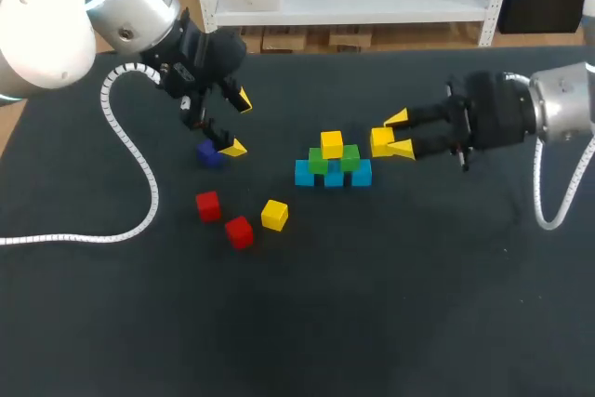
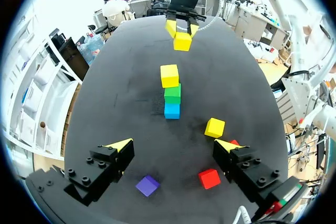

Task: Place the blue cubes, place green cubes on the blue cubes, place the yellow cubes on the green cubes, then place the red cubes on the yellow cubes, and place purple cube on the red cubes.

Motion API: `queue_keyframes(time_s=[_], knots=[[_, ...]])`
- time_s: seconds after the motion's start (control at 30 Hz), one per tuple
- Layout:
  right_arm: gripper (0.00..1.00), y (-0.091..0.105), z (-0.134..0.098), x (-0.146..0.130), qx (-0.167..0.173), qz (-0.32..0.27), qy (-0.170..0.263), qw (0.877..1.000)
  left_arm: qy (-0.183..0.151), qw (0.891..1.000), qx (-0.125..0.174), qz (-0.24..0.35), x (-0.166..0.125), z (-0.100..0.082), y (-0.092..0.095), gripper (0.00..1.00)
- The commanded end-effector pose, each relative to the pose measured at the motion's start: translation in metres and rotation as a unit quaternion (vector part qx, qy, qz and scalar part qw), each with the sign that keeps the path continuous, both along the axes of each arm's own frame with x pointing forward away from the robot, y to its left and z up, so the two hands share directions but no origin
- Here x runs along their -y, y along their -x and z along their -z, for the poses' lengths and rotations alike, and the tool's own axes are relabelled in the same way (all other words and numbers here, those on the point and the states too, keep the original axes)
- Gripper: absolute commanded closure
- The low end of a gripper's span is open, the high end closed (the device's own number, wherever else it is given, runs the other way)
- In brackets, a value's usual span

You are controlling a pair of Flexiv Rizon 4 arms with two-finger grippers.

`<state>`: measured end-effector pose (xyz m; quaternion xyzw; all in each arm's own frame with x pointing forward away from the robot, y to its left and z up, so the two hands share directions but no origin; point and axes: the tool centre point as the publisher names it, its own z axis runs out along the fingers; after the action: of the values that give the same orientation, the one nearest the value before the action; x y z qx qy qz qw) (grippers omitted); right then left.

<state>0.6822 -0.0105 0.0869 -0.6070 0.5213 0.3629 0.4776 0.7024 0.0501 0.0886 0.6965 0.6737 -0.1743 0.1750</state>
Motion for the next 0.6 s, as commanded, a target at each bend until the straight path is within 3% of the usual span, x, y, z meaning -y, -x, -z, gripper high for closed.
queue_keyframes(time_s=[0.03,0.6], knots=[[1.00,0.000,-0.005,-0.010,-0.005,0.006,0.013,1.000,0.001,1.000,0.000,0.002,-0.001,0.001,-0.001,0.00],[1.00,-0.010,0.007,-0.032,-0.017,-0.001,0.010,1.000,0.001,1.000,0.000,0.002,-0.001,0.001,-0.001,0.00]])
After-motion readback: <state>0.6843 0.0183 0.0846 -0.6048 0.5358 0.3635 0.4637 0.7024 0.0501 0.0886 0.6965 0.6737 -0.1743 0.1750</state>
